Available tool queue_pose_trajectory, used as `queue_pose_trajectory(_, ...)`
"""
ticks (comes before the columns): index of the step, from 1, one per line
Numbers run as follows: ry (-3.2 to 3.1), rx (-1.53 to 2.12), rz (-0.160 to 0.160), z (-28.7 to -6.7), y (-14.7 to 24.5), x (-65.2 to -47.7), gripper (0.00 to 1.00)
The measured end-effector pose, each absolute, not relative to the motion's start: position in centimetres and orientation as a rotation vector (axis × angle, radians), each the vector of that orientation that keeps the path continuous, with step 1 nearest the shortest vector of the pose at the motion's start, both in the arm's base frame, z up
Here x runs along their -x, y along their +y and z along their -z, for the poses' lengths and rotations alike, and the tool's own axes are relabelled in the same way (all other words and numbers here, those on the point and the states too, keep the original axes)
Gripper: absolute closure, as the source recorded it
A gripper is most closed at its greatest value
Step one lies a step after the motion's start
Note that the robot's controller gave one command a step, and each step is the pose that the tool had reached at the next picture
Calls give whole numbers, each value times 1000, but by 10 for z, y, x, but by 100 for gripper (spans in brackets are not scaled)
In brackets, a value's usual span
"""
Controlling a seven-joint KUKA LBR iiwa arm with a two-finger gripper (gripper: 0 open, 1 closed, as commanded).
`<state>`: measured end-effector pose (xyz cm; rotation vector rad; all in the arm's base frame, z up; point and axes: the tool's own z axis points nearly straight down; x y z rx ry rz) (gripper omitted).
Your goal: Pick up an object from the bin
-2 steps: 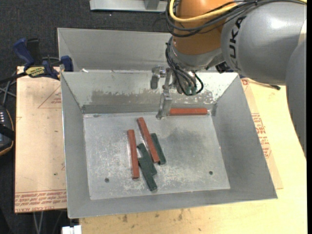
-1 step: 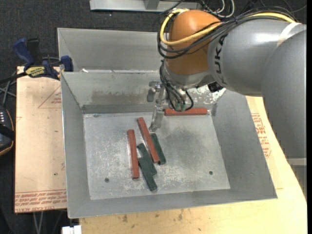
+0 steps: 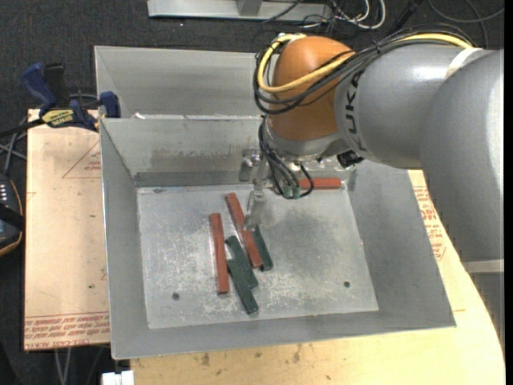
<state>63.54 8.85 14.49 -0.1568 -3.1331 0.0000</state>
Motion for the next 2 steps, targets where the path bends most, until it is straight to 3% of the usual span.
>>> queue_pose_trajectory(1, -3126, 346, 3, -134, 74, -648, 0)
queue_pose_trajectory(2, -3098, 519, 3, -71, 83, -641, 0)
